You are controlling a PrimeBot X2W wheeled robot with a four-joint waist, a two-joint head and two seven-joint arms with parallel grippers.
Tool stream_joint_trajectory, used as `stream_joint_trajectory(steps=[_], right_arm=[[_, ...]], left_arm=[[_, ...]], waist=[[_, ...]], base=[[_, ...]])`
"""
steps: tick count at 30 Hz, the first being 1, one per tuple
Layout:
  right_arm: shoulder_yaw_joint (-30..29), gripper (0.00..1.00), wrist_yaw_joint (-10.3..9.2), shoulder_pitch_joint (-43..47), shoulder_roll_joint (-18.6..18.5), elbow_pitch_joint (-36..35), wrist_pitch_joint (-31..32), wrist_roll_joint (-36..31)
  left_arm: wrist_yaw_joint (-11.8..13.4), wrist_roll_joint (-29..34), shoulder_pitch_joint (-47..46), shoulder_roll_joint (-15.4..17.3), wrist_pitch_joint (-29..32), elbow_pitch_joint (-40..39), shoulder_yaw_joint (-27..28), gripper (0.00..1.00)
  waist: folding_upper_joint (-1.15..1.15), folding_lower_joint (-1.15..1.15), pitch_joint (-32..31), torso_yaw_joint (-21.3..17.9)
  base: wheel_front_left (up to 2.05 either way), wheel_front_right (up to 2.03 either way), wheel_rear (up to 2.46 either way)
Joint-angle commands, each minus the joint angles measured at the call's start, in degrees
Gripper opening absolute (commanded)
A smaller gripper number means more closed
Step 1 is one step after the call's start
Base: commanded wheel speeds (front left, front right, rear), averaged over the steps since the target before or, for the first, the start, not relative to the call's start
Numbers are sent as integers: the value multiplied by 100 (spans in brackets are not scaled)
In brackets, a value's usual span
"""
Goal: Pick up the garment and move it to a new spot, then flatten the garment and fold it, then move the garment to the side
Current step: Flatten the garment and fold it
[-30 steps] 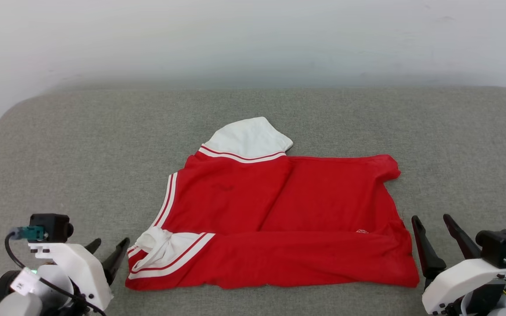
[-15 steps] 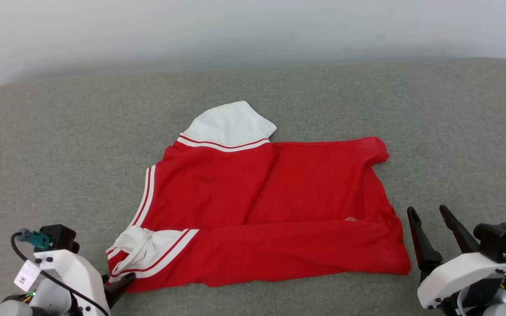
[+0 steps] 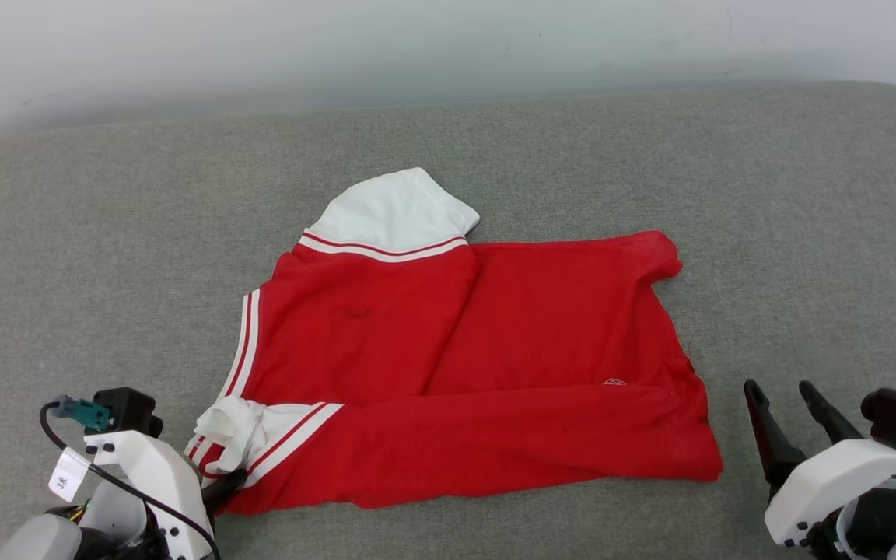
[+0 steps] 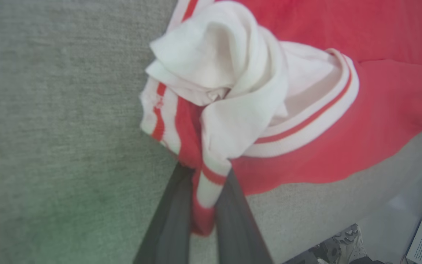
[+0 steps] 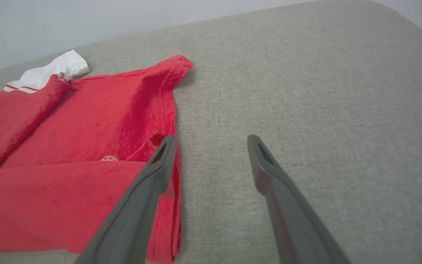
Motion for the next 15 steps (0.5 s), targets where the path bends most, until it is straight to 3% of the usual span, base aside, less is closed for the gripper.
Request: stream_joint_trajectory(steps=[1, 9, 15], right_arm=[[-30, 100, -3, 53, -48, 19, 157, 31], [175, 100, -3, -47, -335, -61, 2040, 414], [668, 100, -3, -332, -443, 69, 2515, 560]], left_arm=[[-31, 42, 86, -106, 0, 79, -126, 0], [94, 342, 89, 134, -406, -497, 27, 0], [217, 482, 94, 218, -440, -981, 23, 0]], waist=[[0, 0, -27, 14], [0, 0, -119, 145], [0, 0, -5, 271]], base=[[0, 0, 0], [0, 0, 0], [0, 0, 0]])
